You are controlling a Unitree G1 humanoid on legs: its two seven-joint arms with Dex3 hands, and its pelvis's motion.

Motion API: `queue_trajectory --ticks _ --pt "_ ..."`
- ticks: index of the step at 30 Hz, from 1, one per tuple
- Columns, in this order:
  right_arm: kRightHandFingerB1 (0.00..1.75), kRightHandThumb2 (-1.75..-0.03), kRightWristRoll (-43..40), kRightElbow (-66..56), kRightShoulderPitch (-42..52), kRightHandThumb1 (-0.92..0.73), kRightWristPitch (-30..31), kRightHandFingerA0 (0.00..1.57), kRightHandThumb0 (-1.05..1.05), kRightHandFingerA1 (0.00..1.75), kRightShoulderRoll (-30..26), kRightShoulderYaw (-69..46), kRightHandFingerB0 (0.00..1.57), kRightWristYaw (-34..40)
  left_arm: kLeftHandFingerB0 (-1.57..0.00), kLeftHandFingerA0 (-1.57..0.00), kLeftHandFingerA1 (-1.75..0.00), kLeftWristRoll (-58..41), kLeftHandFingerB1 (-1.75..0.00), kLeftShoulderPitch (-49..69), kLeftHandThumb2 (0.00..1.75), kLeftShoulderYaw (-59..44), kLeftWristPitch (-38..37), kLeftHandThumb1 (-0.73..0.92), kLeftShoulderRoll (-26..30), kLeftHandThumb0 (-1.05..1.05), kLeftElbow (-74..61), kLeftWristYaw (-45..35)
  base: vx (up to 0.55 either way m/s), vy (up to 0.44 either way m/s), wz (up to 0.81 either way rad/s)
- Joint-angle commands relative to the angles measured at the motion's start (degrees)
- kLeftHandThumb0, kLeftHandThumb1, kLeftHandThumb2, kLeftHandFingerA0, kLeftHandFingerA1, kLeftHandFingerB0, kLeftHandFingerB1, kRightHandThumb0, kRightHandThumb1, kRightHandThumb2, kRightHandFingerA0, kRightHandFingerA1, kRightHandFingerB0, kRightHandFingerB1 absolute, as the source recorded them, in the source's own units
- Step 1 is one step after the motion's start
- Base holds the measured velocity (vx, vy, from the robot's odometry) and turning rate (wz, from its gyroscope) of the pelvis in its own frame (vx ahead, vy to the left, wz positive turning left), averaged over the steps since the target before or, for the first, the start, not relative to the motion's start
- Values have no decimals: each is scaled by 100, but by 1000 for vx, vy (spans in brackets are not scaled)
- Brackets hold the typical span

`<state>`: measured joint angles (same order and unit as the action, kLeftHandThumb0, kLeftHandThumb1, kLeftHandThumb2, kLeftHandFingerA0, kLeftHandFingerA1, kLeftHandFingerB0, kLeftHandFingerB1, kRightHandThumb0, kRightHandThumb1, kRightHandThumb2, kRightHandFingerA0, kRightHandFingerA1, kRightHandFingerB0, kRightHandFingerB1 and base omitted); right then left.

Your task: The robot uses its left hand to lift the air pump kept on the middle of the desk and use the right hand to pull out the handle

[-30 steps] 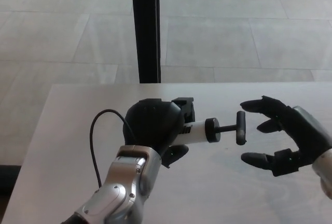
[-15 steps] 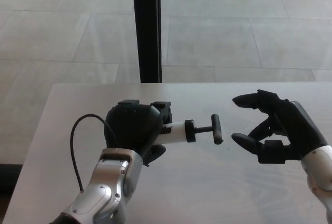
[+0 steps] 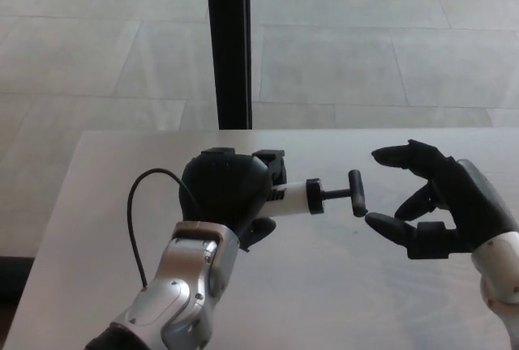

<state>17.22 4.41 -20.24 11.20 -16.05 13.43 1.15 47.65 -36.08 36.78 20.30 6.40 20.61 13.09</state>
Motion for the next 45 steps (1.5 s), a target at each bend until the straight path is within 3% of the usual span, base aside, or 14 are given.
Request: queue_trajectory --ticks 1,4,5,8,10,18,19,24,28,33,37,41,42,45 --pt "43 -59 178 -62 31 -62 391 72 -48 77 -9 43 51 -273 -75 -77 -163 330 -107 -119 78 -50 0 68 -22 -21 50 266 0 0 0" --pt "46 -59 319 -23 -36 -62 635 74 -49 79 15 140 54 -319 -61 -69 -170 246 -142 -210 76 -175 -85 71 -27 -20 -27 198 0 0 0" --pt "45 -59 308 -21 -32 -61 668 71 -45 82 37 144 52 -329 -59 -83 -172 267 -146 -250 67 -192 -79 73 -25 -22 -87 171 0 0 0" --pt "44 -58 331 -3 -30 -62 641 70 -43 81 46 143 51 -328 -58 -70 -175 328 -156 -275 75 -189 -160 66 -19 -20 -140 260 0 0 0" --pt "44 -59 285 -10 -10 -63 637 70 -46 80 90 98 50 -322 -63 -85 -172 434 -136 -250 71 -135 -186 68 3 -17 -198 333 0 0 0" --pt "44 -59 288 -43 -29 -63 582 68 -47 78 146 2 51 -300 -71 -81 -164 533 -127 -165 68 -76 -280 68 -3 -24 -177 368 0 0 0" --pt "44 -59 288 -35 -49 -64 590 69 -48 80 171 -26 52 -266 -83 -81 -158 589 -94 -142 68 -39 -329 67 9 -28 -116 488 0 0 0" --pt "44 -60 377 -10 -78 -64 526 72 -49 77 168 -58 53 -210 -71 -81 -170 473 -134 -10 68 -86 -241 74 -89 -30 -188 271 0 0 0" --pt "45 -60 398 23 -89 -61 483 77 -50 83 247 -116 53 -113 -76 -100 -170 520 -108 1 77 -50 -254 65 -30 -31 -208 111 0 0 0" --pt "45 -59 431 29 -86 -61 432 77 -48 95 290 -163 55 -40 -80 -92 -162 458 -90 104 95 -92 -316 61 -51 -22 -149 168 0 0 0" --pt "45 -59 370 66 -99 -59 309 81 -47 94 347 -237 56 15 -77 -90 -163 273 -103 166 93 -216 -344 65 -150 -24 -149 5 0 0 0" --pt "45 -58 371 93 -94 -60 207 83 -43 97 403 -270 58 76 -74 -91 -152 332 -85 67 93 -215 -182 67 -199 -25 -183 -252 0 0 0" --pt "45 -58 402 149 -82 -60 138 81 -45 90 408 -239 59 103 -73 -85 -170 298 -107 41 84 -254 -216 70 -223 -26 -202 -236 0 0 0" --pt "45 -60 389 202 -34 -63 -51 83 -45 81 430 -232 58 131 -74 -88 -175 192 -111 33 76 -374 -224 69 -323 -27 -276 -237 0 0 0"
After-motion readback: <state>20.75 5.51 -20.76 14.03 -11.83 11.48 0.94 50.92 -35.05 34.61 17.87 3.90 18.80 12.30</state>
